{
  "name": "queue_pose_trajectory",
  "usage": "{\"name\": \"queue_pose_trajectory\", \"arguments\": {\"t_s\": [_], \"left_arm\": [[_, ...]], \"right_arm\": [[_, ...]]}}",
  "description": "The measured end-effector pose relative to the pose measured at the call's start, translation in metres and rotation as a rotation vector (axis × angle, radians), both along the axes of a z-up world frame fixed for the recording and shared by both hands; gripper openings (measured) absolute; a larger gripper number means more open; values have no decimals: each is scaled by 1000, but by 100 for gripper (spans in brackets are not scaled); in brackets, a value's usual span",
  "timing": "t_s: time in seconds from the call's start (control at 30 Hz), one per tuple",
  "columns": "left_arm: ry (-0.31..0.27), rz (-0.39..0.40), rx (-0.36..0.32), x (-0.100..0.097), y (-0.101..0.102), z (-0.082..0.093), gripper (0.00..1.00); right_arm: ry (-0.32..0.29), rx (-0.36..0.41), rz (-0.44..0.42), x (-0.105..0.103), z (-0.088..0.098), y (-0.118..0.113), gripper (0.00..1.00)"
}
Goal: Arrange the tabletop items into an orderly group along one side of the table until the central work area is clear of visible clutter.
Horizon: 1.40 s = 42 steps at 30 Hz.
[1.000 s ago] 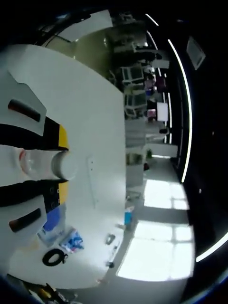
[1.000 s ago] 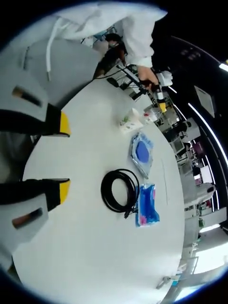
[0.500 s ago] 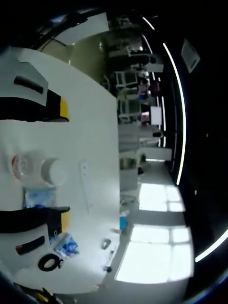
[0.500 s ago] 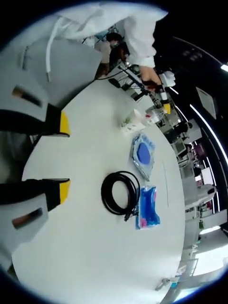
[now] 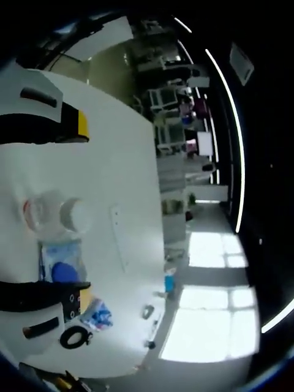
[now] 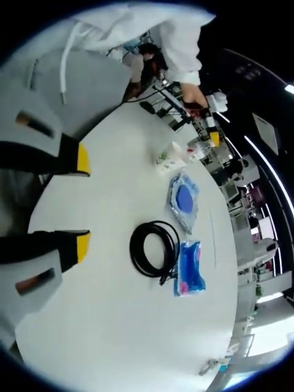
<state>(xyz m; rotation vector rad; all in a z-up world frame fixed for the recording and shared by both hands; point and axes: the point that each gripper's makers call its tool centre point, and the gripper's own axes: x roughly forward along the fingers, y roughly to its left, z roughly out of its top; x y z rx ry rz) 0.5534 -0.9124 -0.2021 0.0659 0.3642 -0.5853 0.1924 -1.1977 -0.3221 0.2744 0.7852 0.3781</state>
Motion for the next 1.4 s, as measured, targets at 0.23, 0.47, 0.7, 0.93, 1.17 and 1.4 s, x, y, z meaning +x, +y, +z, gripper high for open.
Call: {"name": "queue_pose_trajectory", "arguments": {"t_s": [0.23,0.47,0.7,0.93,1.17,1.4], "left_arm": [[1,15,-8,-6,7,5,88],[11,26,9,-19,21,1,86],[39,42,23,-42,35,-11,84],[65,55,31,-67,46,-24,83],[91,44,38,-95,53,-34,84],[118,16,33,-123,54,-43,89]], "right_arm": [[-2,7,-4,1,0,1,33],[3,12,14,4,-2,6,33],[5,9,40,7,-2,9,32],[10,5,51,7,-3,8,32],[7,4,55,8,-2,7,32],[6,3,65,8,-1,9,33]]}}
